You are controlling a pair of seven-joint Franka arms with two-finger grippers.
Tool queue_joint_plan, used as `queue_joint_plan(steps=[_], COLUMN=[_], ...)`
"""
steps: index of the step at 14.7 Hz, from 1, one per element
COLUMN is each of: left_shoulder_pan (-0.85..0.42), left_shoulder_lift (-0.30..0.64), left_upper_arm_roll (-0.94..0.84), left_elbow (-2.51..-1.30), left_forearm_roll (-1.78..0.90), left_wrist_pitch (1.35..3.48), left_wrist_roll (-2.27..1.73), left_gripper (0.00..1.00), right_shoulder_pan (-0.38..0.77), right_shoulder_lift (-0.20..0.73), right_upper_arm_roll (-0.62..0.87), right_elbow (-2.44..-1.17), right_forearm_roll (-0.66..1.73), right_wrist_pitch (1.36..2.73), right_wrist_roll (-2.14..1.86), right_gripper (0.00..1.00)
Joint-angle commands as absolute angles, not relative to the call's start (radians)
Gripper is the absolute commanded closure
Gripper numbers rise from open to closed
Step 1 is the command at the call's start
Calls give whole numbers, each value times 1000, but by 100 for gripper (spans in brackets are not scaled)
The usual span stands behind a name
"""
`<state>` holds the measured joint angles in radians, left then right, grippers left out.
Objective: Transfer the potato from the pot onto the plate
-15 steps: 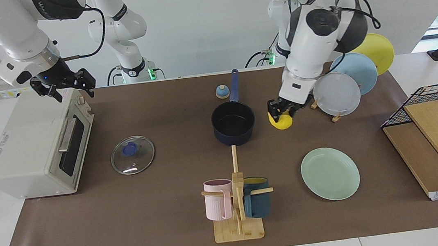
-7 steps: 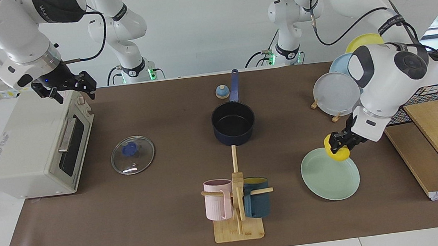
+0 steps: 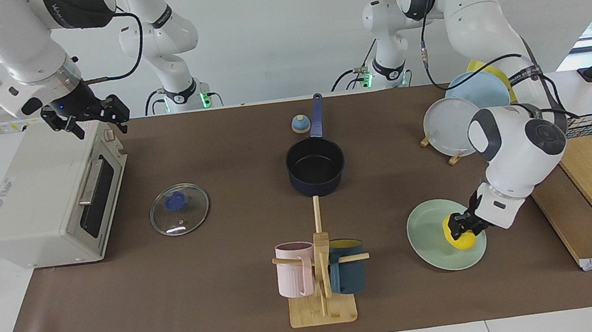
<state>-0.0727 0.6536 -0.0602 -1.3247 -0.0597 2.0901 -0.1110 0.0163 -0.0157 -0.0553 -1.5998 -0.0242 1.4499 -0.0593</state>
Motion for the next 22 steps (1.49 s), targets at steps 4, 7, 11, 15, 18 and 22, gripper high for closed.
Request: queue_joint_plan(steps=[4, 7, 11, 15, 18, 22], left_shoulder_pan=[-86, -87, -80, -71, -57, -37], left_shoulder_lift=[617, 615, 528, 362, 229, 106], left_upper_arm_roll=[-54, -54, -58, -52, -51, -51], left_elbow=[-1442, -1439, -1430, -1413, -1416, -1424], left_forearm_roll=[-35, 6, 21, 12, 17, 18], left_wrist_pitch=[2181, 2171, 2091, 1845, 1642, 1453], left_wrist_roll=[-106, -100, -97, -101, -97, -28], left_gripper=[100, 1, 0, 0, 0, 0], right_shoulder_pan=[-3, -29, 1, 5, -3, 2], right_shoulder_lift=[3, 5, 17, 14, 8, 6], right_upper_arm_roll=[-14, 18, -18, -17, -15, -12], right_elbow=[-1562, -1562, -1560, -1559, -1559, -1560], right_forearm_roll=[-31, -29, -32, -28, -23, -23], right_wrist_pitch=[1416, 1416, 1408, 1407, 1408, 1416], right_wrist_roll=[-18, -12, -3, 9, 9, 9], right_gripper=[0, 0, 0, 0, 0, 0])
